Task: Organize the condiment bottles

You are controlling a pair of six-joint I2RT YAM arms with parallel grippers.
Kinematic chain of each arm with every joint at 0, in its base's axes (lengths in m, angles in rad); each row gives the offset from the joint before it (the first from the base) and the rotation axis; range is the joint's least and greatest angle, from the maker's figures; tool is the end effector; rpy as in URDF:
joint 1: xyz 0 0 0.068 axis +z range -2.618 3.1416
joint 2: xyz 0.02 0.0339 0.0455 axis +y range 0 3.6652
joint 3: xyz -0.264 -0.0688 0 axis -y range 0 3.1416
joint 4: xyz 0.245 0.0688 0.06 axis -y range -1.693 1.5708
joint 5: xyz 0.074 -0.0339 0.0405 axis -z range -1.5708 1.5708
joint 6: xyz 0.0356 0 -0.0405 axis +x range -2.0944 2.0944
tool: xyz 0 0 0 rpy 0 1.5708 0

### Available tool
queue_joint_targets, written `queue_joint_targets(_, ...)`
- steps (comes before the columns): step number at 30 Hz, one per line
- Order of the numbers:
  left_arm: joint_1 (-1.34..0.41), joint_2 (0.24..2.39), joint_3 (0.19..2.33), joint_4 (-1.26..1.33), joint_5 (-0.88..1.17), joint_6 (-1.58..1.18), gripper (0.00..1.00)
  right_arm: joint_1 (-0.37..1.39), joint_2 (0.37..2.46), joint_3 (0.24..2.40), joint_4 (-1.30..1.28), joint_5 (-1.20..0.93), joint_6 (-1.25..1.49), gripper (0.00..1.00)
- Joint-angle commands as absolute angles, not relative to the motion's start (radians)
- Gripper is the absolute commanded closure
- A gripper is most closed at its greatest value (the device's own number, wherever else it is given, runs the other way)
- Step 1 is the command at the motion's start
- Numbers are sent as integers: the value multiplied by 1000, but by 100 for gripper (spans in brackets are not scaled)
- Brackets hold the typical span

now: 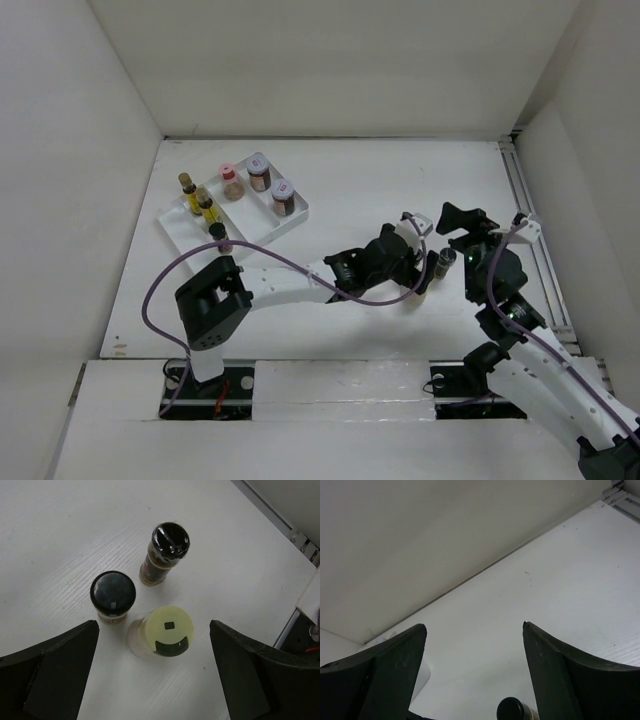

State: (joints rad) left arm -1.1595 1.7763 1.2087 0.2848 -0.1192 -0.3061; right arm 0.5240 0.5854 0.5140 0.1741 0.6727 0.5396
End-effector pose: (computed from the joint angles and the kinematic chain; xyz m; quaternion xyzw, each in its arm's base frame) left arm 0.1709 -0.3812 0.2603 0.2978 0.7415 -0.3655 0.4773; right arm 0.1409 0.0558 0.3122 0.2500 0.6304 0.1648 0.7162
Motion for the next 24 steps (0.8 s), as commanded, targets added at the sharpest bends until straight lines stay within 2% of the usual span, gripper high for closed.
queue_joint_targets(1,-1187,1804,1293,216,-123,-262,12,520,594,545,175,669,545,16)
queue_joint_targets(8,-1196,1885,1356,158,-123,-262,22,520,571,545,175,669,545,16)
queue_joint_targets(12,-1197,1919,1376,158,-98,-252,32,520,560,535,175,669,545,16)
queue_joint_targets(16,-1197,1928,1376,169,-86,-261,47,520,560,535,175,669,545,16)
queue_joint_targets(17,-1197,1928,1376,169,-86,-270,59,520,569,535,175,658,545,16)
queue_joint_targets(19,-1197,1905,1339,178,-110,-279,68,520,569,535,175,649,545,16)
queue_joint_targets(24,-1197,1751,1207,156,-337,-299,70,520,578,535,175,629,545,16)
